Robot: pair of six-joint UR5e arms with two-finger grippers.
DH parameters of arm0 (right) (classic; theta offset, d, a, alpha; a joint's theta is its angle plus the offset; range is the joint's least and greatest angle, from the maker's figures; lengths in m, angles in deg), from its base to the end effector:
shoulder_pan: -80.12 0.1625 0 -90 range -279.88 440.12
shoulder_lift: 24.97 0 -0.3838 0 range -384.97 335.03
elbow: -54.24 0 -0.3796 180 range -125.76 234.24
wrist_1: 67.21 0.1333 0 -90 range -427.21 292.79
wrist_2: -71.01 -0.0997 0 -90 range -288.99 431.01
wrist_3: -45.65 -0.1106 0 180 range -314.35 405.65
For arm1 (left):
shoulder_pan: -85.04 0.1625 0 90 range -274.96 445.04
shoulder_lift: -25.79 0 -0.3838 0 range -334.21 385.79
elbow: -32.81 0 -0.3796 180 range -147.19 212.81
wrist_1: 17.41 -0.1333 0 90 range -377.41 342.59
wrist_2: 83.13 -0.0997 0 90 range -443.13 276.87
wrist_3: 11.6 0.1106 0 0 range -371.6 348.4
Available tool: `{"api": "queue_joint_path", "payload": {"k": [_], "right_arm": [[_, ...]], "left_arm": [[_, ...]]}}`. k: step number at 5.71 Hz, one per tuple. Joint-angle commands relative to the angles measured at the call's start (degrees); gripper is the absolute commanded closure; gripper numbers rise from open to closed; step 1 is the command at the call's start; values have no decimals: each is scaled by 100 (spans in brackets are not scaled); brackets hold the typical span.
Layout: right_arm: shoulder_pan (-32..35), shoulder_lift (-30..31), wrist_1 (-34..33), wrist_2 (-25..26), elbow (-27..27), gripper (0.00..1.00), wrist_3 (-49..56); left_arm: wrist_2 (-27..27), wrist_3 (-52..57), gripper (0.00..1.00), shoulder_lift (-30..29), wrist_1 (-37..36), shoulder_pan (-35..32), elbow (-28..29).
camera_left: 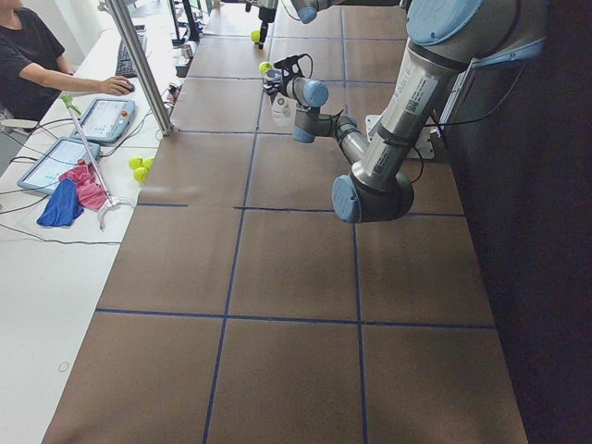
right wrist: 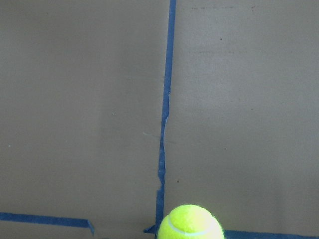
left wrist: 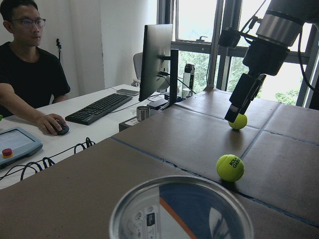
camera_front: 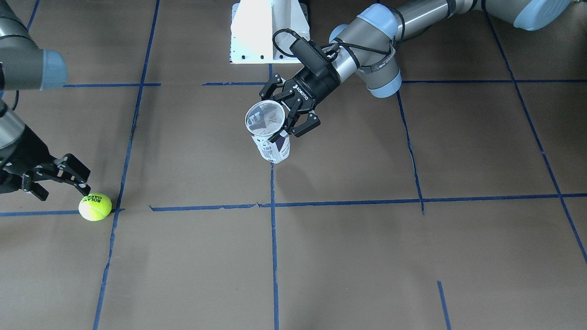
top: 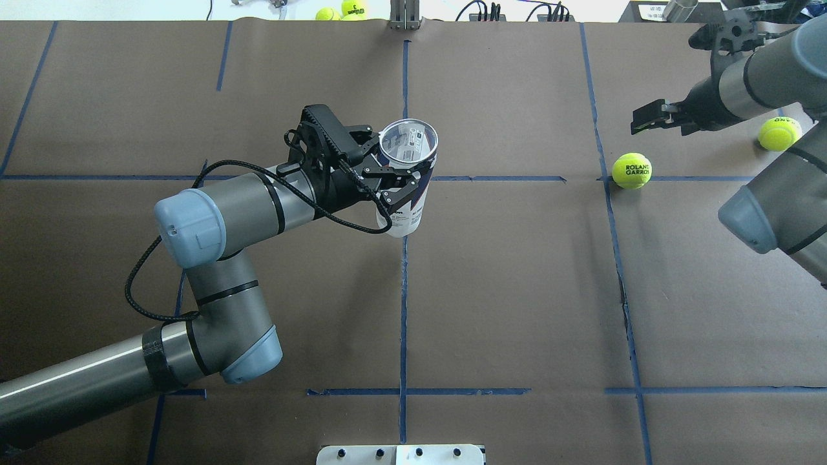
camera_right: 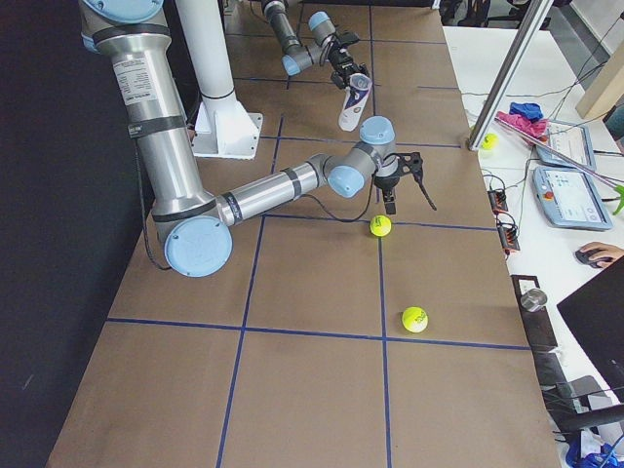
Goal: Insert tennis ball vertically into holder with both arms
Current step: 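Hold the can with the left gripper while the right gripper grasps a tennis ball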
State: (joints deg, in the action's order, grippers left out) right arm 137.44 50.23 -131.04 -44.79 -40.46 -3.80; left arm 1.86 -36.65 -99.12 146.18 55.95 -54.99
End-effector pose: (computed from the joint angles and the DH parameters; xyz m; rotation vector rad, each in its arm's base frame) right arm -0.2505 -0.5483 0.4051 0.3104 -0.8349 0.0937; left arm 0.4695 -0.4248 0.1455 1.4084 1.2287 0.3532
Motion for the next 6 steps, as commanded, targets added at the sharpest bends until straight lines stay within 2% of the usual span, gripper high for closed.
{"api": "queue_joint_path", "payload": {"k": [1, 6], "right_arm": [[-395, -23, 90, 348, 433, 0, 39], [-669, -76, 107, 470, 786, 0, 189]], "left_arm": [[0, 0, 45, 28, -3, 1, 0], [0, 0, 44, 37, -11, 1, -9]]}}
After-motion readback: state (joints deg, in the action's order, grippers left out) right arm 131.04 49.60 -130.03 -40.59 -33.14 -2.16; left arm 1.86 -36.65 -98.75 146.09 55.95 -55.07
